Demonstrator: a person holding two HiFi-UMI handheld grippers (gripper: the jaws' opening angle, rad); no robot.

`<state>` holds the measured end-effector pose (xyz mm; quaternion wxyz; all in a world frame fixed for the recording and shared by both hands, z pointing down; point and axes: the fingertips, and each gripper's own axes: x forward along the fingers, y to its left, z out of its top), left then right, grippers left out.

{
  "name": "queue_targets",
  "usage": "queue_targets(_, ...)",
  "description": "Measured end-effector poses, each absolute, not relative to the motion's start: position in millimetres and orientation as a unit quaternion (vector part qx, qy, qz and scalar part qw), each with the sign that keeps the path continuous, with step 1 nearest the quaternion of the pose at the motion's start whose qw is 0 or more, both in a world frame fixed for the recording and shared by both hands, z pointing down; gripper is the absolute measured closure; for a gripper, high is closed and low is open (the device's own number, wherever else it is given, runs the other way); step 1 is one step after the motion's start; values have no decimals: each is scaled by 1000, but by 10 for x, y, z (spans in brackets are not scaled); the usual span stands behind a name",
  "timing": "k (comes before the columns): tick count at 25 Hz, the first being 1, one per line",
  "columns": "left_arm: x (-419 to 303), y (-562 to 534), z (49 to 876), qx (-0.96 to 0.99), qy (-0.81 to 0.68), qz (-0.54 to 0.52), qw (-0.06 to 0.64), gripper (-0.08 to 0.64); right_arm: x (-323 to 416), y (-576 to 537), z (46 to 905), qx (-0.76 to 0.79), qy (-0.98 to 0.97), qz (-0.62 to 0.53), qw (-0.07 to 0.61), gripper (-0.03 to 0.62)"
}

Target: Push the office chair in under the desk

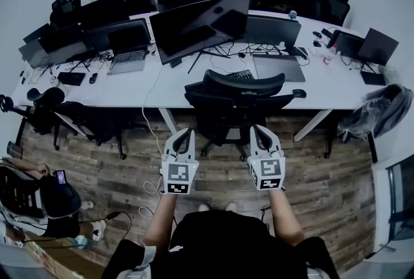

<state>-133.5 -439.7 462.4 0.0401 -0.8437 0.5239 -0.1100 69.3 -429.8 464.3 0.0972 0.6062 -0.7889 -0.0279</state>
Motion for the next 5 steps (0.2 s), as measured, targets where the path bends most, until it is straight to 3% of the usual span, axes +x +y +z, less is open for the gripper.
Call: queue_targets(5,-1334,-4422,4635,-843,526,-109,41,545,712,-4318,4669,607,-788,-28,99,568)
